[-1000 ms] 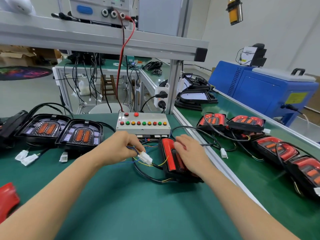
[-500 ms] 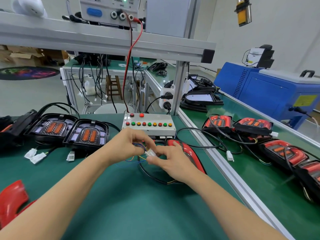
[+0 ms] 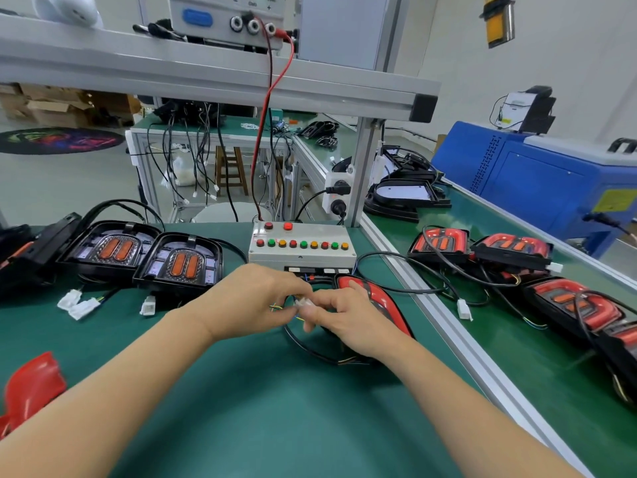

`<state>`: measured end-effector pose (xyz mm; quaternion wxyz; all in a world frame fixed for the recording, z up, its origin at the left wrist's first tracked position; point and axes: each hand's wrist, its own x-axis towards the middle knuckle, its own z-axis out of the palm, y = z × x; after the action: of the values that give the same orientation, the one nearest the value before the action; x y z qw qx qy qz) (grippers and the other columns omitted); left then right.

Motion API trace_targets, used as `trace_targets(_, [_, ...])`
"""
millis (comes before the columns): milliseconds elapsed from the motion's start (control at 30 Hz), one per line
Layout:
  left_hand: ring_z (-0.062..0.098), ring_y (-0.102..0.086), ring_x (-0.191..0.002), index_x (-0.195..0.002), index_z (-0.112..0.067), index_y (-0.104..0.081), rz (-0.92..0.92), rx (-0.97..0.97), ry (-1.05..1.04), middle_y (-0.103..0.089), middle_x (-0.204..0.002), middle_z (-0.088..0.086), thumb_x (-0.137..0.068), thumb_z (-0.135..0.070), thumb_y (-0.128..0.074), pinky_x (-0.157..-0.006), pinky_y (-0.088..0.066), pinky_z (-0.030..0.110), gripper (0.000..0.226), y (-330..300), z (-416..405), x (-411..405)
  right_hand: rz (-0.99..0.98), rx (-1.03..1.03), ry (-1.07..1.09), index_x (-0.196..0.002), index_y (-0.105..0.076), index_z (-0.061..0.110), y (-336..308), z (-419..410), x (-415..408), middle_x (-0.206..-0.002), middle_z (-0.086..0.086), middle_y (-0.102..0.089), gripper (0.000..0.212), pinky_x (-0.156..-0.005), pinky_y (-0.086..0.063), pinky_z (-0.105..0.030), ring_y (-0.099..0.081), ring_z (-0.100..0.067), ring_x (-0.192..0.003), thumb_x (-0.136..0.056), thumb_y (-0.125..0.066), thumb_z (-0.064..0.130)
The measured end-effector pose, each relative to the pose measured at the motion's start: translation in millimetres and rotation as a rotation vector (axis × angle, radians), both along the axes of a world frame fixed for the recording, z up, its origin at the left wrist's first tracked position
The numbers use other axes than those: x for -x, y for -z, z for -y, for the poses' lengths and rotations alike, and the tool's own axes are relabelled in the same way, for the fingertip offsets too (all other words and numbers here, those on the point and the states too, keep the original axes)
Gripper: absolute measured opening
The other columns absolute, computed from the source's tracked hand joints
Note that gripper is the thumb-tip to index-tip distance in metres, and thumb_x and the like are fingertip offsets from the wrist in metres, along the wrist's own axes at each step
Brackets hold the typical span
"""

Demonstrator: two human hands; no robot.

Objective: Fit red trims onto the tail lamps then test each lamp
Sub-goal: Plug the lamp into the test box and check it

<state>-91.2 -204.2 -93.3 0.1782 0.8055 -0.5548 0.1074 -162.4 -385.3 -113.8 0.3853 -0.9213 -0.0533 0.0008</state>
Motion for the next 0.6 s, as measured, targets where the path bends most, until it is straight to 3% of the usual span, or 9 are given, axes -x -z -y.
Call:
trace_targets(100, [0.017,-0.064,-0.073,-0.105,-0.021,-0.067,0.138,-0.046,0.022,-0.067,-0.083,-0.007,-0.085,-0.017,-0.062,-0.063,-0.053,0.034,0.021,4.5,0.0,-0.5,-0.007,0.044,0.009,-0.082,-0.067,0.017,1.8,0.3,-1.5,-0.047,0.031,-0.049,0.038,-0.119,0.004,-0.045,-0.053,0.009,-0.074,-0.1,-0.045,0.042])
trace_targets(267, [0.019,-0.063,-0.063,-0.095,-0.014,-0.066,0.159,0.025,0.003,-0.067,-0.076,-0.005,-0.081,-0.017,-0.043,-0.05,-0.051,0.029,0.027,8.1,6.4,1.9,0.005,0.046,0.012,-0.078,-0.062,0.023,4.4,-0.1,-3.7,-0.055,0.035,-0.053,0.036,-0.118,0.004,-0.042,-0.053,0.007,-0.081,-0.102,-0.042,0.042])
trace_targets(367, [0.019,-0.055,-0.048,-0.085,-0.01,-0.061,0.161,0.044,-0.054,-0.062,-0.064,-0.005,-0.077,-0.022,-0.036,-0.04,-0.037,0.019,0.03,12.3,10.2,7.3,0.013,0.054,0.013,-0.077,-0.06,0.024,4.0,-1.1,-4.0,-0.056,0.034,-0.054,0.035,-0.118,0.003,-0.04,-0.053,0.008,-0.078,-0.102,-0.042,0.04])
trace_targets(433, [0.021,-0.053,-0.045,-0.085,-0.008,-0.06,0.164,0.053,-0.071,-0.06,-0.062,-0.003,-0.079,-0.023,-0.036,-0.04,-0.034,0.019,0.029,15.9,12.2,7.8,0.01,0.048,0.016,-0.077,-0.06,0.023,2.6,-1.8,-4.2,-0.055,0.026,-0.057,0.034,-0.118,0.002,-0.04,-0.052,0.009,-0.075,-0.102,-0.042,0.038])
trace_targets(600, [0.029,-0.059,-0.062,-0.102,-0.005,-0.059,0.024,0.083,-0.22,-0.065,-0.079,0.007,-0.083,-0.032,-0.026,-0.055,-0.044,0.031,0.047,20.1,2.1,-12.1,-0.031,0.029,-0.023,-0.072,-0.059,0.022,5.6,1.2,1.6,-0.066,0.016,-0.059,0.034,-0.119,0.003,-0.04,-0.056,0.004,-0.077,-0.1,-0.047,0.038])
